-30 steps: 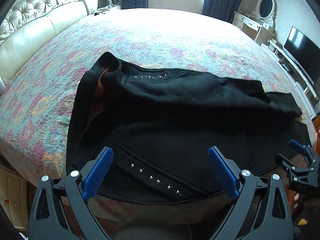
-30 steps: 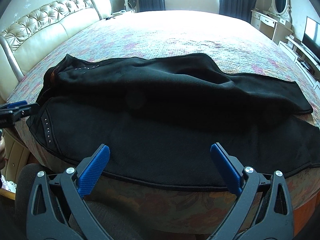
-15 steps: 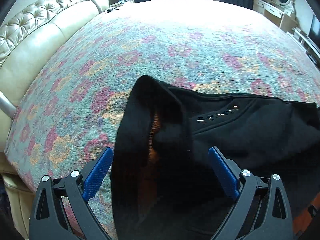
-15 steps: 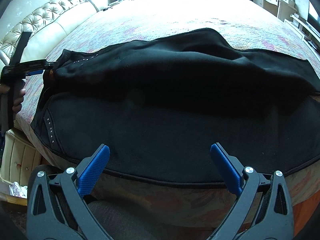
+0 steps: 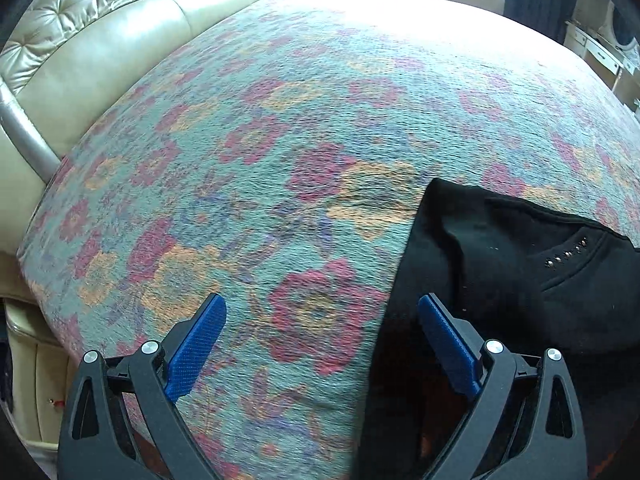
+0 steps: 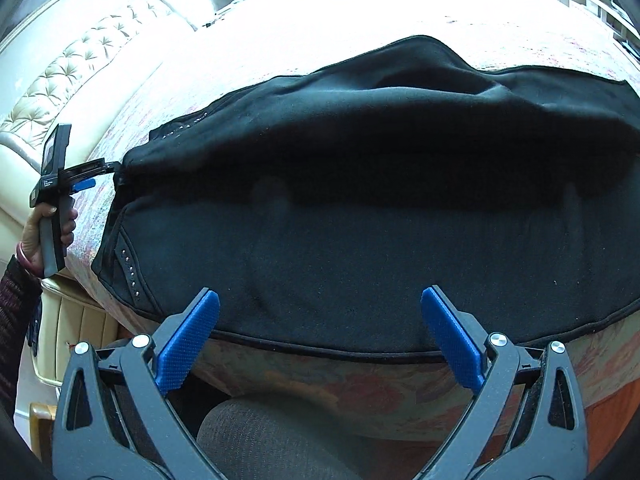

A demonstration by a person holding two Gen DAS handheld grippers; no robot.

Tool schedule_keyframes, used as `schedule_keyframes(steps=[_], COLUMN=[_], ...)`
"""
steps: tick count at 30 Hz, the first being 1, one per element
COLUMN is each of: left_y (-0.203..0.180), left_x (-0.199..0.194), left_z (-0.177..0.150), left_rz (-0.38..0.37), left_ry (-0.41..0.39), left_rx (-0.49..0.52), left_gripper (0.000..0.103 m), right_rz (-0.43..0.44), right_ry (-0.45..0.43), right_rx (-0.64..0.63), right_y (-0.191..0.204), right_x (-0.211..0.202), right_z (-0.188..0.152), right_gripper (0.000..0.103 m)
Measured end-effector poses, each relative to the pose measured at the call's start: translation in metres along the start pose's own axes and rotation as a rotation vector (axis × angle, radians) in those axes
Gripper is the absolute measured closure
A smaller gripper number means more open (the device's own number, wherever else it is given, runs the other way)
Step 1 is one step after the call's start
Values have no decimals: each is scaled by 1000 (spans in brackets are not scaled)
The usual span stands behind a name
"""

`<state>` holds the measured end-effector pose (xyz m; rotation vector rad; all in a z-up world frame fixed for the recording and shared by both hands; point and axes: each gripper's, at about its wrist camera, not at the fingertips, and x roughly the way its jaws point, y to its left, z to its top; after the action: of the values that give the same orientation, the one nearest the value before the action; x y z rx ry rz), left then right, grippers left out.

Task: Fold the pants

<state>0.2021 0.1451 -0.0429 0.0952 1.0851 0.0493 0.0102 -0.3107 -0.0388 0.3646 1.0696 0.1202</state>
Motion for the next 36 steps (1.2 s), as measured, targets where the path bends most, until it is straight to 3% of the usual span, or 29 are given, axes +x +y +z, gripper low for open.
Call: schedule_keyframes(steps=[3, 6, 8, 10, 13, 16, 18, 20, 24, 30, 33, 36], left_y=[5, -1, -14, -33, -48, -45, -30, -2, 44, 37, 23, 18], left_x=[-5, -23, -32, -35, -30, -3, 15, 24, 22, -4, 9, 43], left_z=[3, 4, -3, -17, -33, -38, -41, -41, -43, -13, 16, 33], left_rz=[-66, -246, -361, -420, -373, -172, -78, -101, -235, -507, -600, -697], left_ry=[-3, -37, -18, 8, 34, 81, 125, 142, 137, 63, 105, 243], left_rx=[-9, -1, 22, 57, 102, 107, 78, -24, -183, -105, -109, -180], left_gripper=[7, 7, 7, 7, 7, 7, 7, 7, 7, 7, 7, 7], right_rz=[-3, -7, -6, -7, -3, -3, 0, 7, 17, 50, 63, 72], right_ry=[3, 11, 18, 18, 19, 20, 20, 21, 31, 45, 46, 49], right_rx=[2, 4, 9, 9, 7, 5, 7, 11, 8, -12, -13, -3], right_y=[0, -1, -2, -2, -1, 0, 0, 0, 2, 7, 7, 5], right_x=[1, 4, 5, 6, 6, 7, 6, 6, 7, 8, 8, 9], right_z=[0, 0, 0, 0, 0, -1, -2, -2, -4, -4, -3, -2], right_gripper=[2, 2, 2, 2, 2, 2, 2, 2, 2, 2, 2, 2])
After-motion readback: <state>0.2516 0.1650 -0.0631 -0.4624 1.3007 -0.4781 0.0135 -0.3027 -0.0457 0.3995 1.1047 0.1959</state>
